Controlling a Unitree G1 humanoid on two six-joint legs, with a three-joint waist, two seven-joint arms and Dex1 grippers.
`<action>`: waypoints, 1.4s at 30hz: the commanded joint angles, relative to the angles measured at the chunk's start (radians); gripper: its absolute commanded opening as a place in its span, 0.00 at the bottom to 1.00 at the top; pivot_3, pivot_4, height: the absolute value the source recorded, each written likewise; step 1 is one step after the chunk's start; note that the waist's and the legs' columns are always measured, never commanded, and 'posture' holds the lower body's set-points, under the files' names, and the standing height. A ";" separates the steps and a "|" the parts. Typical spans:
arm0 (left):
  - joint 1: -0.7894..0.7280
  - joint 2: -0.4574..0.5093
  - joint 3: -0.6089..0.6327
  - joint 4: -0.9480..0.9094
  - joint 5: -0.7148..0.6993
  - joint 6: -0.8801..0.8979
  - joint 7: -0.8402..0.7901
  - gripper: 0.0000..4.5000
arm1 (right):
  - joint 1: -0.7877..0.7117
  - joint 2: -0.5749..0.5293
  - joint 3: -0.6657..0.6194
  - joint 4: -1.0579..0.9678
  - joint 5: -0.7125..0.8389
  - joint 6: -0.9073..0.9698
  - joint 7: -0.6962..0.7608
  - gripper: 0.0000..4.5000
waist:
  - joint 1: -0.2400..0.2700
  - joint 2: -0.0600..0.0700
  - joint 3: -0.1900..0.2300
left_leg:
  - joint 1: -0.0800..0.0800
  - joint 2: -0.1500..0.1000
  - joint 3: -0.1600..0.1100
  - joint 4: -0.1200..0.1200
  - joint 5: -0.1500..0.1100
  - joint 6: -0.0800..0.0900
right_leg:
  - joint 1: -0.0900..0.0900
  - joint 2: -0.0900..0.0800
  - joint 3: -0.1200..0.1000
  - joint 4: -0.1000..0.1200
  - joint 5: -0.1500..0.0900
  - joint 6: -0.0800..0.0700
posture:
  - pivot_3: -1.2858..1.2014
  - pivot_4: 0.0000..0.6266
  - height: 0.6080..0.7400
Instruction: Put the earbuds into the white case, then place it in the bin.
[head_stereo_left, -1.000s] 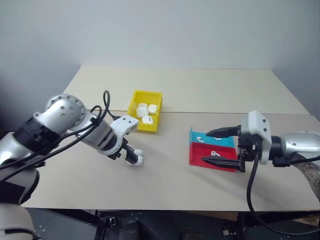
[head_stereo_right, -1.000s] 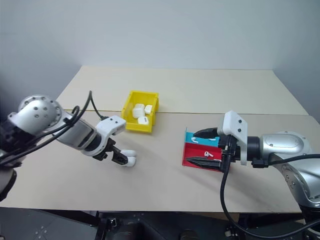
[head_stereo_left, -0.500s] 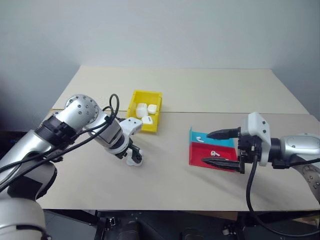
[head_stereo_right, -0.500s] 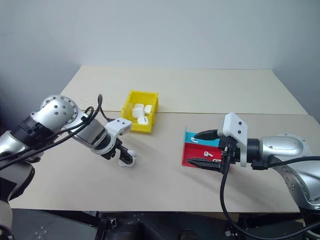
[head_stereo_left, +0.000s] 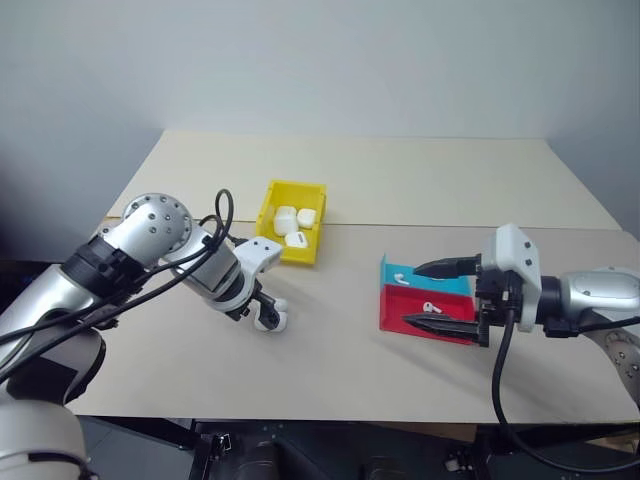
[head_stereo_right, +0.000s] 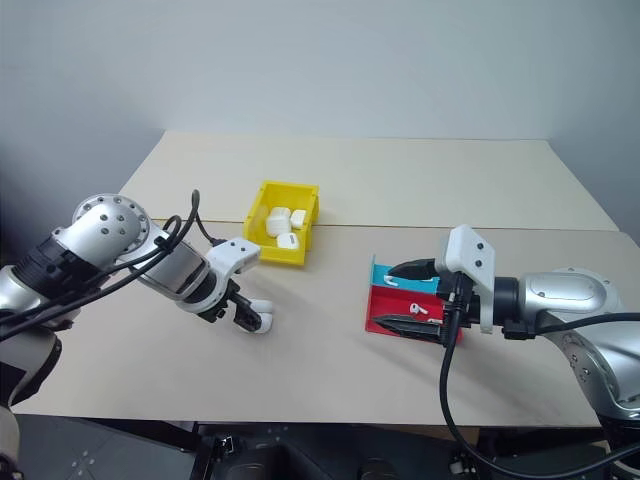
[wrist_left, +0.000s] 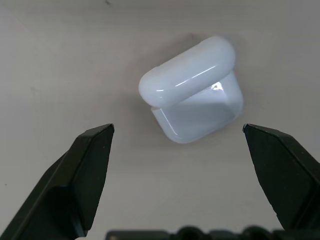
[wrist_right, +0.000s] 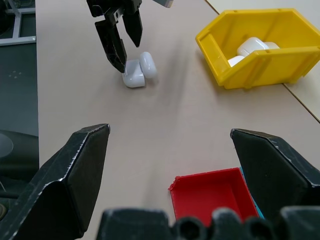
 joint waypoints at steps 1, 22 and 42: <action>0.001 0.014 0.015 -0.018 -0.009 -0.008 -0.006 1.00 | -0.001 -0.003 -0.033 -0.018 0.019 -0.015 0.008 1.00 | 0.000 0.000 0.000 | 0.000 0.000 0.000 0.000 0.000 0.000 | 0.000 0.000 0.000 0.000 0.000 0.000 | 0.52 0.24 1.00; 0.086 0.256 0.117 -0.354 0.016 0.047 -0.310 0.00 | -0.027 -0.002 -0.021 0.015 0.012 -0.021 0.045 1.00 | 0.000 0.000 0.000 | 0.000 0.000 0.000 0.000 0.000 0.000 | 0.000 0.000 0.000 0.000 0.000 0.000 | 0.52 0.24 1.00; 0.180 0.035 0.177 -0.355 0.587 0.107 -0.521 0.00 | -0.023 -0.005 -0.041 0.002 0.017 -0.014 0.046 1.00 | 0.000 0.000 0.000 | 0.000 0.000 0.000 0.000 0.000 0.000 | 0.001 0.000 -0.001 0.000 0.000 0.000 | 0.52 0.24 1.00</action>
